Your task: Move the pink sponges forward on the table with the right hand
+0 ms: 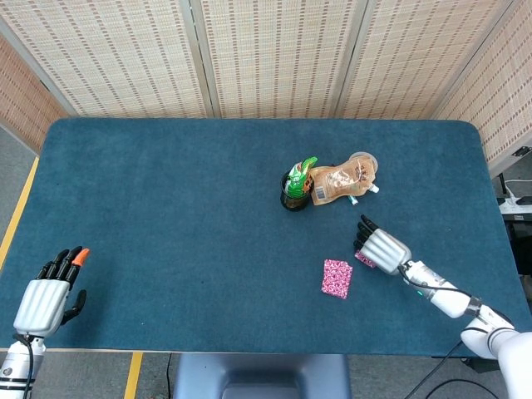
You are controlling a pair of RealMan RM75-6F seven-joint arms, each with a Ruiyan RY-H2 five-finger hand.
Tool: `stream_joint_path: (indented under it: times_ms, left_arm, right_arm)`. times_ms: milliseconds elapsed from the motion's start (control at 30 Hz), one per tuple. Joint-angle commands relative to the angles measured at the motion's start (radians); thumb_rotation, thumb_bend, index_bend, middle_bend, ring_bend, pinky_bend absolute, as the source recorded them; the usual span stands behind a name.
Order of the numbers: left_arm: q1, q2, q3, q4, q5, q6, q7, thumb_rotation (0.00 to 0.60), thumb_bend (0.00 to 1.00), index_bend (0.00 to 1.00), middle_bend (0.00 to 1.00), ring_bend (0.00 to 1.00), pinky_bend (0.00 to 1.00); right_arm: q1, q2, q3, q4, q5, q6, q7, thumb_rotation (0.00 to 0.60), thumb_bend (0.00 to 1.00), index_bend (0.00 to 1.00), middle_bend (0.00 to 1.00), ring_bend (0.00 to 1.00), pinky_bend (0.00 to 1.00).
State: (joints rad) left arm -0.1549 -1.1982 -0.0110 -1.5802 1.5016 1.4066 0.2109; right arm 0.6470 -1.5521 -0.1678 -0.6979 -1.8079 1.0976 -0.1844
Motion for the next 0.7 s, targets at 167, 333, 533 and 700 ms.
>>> stream_joint_path:
  times_ms: [167,333,533,700]
  left_arm:
    - [-0.002,0.000,-0.002,-0.015,-0.003,-0.002,0.016,0.600,0.48,0.00,0.07,0.08,0.22]
    - [-0.002,0.002,-0.001,-0.016,-0.003,-0.002,0.015,0.600,0.48,0.00,0.07,0.08,0.22]
    - [0.000,0.000,0.000,-0.014,0.000,0.001,0.012,0.600,0.48,0.00,0.07,0.08,0.22]
    - [0.001,-0.001,0.001,-0.010,0.003,0.005,0.010,0.600,0.48,0.00,0.07,0.08,0.22]
  right_arm:
    - [-0.001,-0.005,-0.001,0.009,-0.002,0.013,0.003,0.600,0.18,0.44,0.37,0.21,0.13]
    - [-0.004,-0.010,-0.002,0.021,-0.005,0.029,0.010,0.600,0.18,0.50,0.38,0.23,0.14]
    - [-0.005,-0.008,-0.003,0.023,-0.006,0.041,0.022,0.600,0.18,0.51,0.39,0.23,0.14]
    - [-0.005,-0.003,-0.008,0.018,-0.012,0.054,0.038,0.600,0.18,0.52,0.39,0.24,0.14]
